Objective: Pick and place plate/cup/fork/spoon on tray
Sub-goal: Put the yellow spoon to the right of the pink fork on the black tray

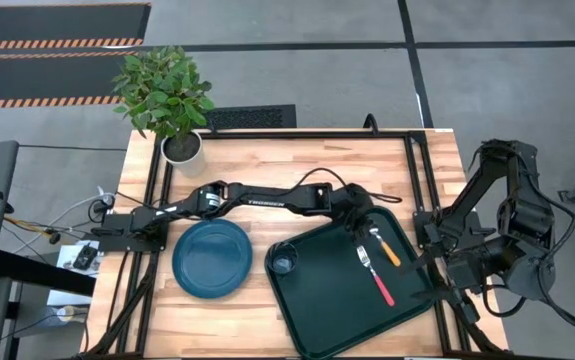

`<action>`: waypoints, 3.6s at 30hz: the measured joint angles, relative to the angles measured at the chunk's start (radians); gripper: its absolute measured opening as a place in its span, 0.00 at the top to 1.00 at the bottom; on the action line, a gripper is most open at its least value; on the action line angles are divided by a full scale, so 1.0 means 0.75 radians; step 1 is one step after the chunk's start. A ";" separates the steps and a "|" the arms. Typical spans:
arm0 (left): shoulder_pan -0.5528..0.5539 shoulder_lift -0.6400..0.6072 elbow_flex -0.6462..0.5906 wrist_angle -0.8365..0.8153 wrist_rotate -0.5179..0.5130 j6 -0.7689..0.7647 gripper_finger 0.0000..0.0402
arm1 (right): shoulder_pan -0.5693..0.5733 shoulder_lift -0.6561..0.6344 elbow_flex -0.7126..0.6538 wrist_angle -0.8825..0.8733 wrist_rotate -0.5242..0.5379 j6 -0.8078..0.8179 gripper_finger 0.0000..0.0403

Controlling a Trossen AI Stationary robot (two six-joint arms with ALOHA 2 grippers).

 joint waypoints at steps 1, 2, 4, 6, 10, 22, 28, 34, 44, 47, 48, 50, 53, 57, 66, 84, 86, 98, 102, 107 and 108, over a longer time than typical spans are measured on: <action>0.000 0.000 0.000 0.012 0.000 0.005 0.99 | 0.000 0.000 0.000 0.000 0.000 0.000 0.39; 0.000 0.000 0.000 0.024 -0.001 0.008 0.98 | 0.000 0.000 0.000 0.000 0.000 0.000 0.39; 0.000 0.000 0.000 0.048 -0.003 0.009 0.94 | 0.000 0.000 0.000 0.000 0.000 0.004 0.39; 0.000 0.000 0.000 0.055 -0.001 0.009 0.89 | 0.000 0.000 0.000 -0.001 0.000 0.017 0.39; 0.003 0.000 0.000 0.054 0.011 0.017 0.78 | 0.000 0.000 0.000 -0.001 0.000 0.025 0.39; 0.003 0.000 0.000 0.068 0.009 0.011 0.60 | -0.010 -0.001 -0.007 -0.051 0.000 0.082 0.39; 0.003 0.000 0.000 0.081 0.008 0.025 0.54 | -0.036 -0.001 -0.007 -0.076 0.001 0.128 0.39; 0.003 -0.002 0.000 0.080 0.013 -0.001 0.46 | -0.102 -0.001 -0.007 -0.238 0.058 0.364 0.39; 0.003 -0.203 -0.001 -0.248 0.282 -0.027 0.45 | -0.266 -0.001 -0.007 -0.924 0.095 1.276 0.39; -0.012 -0.329 -0.001 -0.457 0.275 0.013 0.45 | -0.308 -0.015 -0.036 -0.912 0.094 1.389 0.39; -0.020 -0.371 -0.001 -0.502 0.260 0.019 0.45 | -0.323 -0.017 -0.052 -0.896 0.093 1.388 0.39; -0.052 -0.459 -0.001 -0.598 0.206 0.024 0.45 | -0.363 -0.018 -0.102 -0.922 0.070 1.416 0.39; -0.128 -0.587 0.001 -0.684 0.057 0.051 0.45 | -0.480 -0.020 -0.244 -0.928 -0.010 1.483 0.40; -0.261 -0.727 0.001 -0.809 -0.225 0.061 0.45 | -0.671 -0.021 -0.468 -0.864 -0.222 1.503 0.42; -0.594 -0.900 0.002 -0.887 -0.734 -0.046 0.45 | -0.889 -0.021 -0.888 -0.465 -0.640 1.355 0.46; -0.730 -0.902 0.000 -0.963 -1.008 -0.148 0.45 | -1.176 -0.021 -1.105 -0.163 -0.752 1.144 0.47; -0.730 -0.902 0.000 -0.976 -1.009 -0.163 0.45 | -1.187 -0.021 -1.105 -0.158 -0.748 1.136 0.48; -0.730 -0.901 -0.001 -0.991 -1.011 -0.191 0.45 | -1.185 0.109 -1.205 0.060 -0.784 1.147 0.48; -0.730 -0.901 0.000 -0.992 -1.011 -0.194 0.45 | -1.185 0.152 -1.205 0.064 -0.785 1.140 0.48; -0.730 -0.901 0.000 -1.001 -1.011 -0.201 0.45 | -1.172 0.206 -1.204 0.096 -0.797 1.136 0.48; -0.730 -0.901 0.000 -1.005 -1.011 -0.205 0.45 | -1.167 0.217 -1.202 0.108 -0.797 1.136 0.48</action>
